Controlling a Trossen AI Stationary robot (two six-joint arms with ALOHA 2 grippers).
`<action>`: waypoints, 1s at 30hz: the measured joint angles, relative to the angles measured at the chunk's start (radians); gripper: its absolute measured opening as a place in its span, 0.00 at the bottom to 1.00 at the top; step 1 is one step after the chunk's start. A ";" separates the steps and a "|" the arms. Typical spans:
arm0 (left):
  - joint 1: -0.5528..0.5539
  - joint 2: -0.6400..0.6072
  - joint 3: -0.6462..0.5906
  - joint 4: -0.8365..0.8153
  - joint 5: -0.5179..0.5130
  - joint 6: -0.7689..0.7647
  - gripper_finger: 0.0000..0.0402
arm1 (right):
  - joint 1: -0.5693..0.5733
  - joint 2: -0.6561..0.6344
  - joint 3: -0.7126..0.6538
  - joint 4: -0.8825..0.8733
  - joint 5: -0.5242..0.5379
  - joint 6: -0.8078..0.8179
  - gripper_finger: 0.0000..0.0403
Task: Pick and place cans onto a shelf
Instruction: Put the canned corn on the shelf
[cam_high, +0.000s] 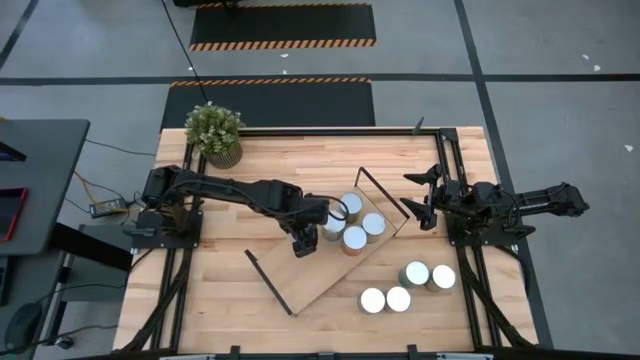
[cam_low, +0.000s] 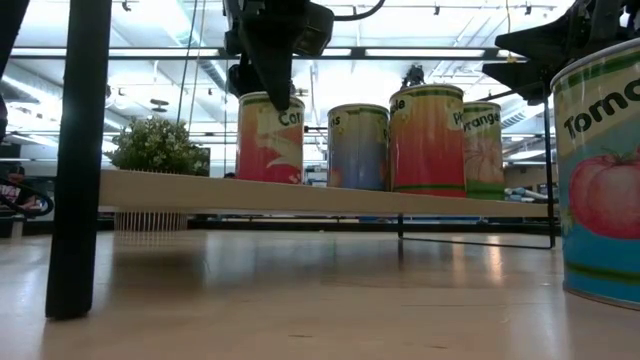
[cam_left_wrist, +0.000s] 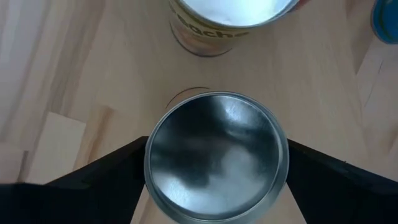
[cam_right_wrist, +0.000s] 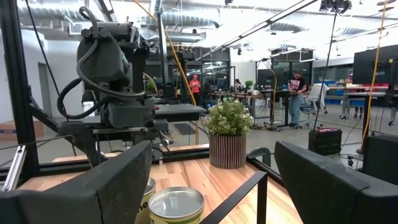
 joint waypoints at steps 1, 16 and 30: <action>0.000 0.000 0.000 0.000 -0.005 0.002 0.88 | 0.000 0.000 0.000 0.000 0.000 0.000 0.86; 0.015 -0.002 0.018 0.085 0.076 0.063 0.88 | 0.000 0.000 0.000 0.000 0.000 0.000 0.86; 0.103 -0.057 0.018 0.051 0.231 0.109 0.88 | 0.000 0.000 0.000 0.000 0.000 0.000 0.86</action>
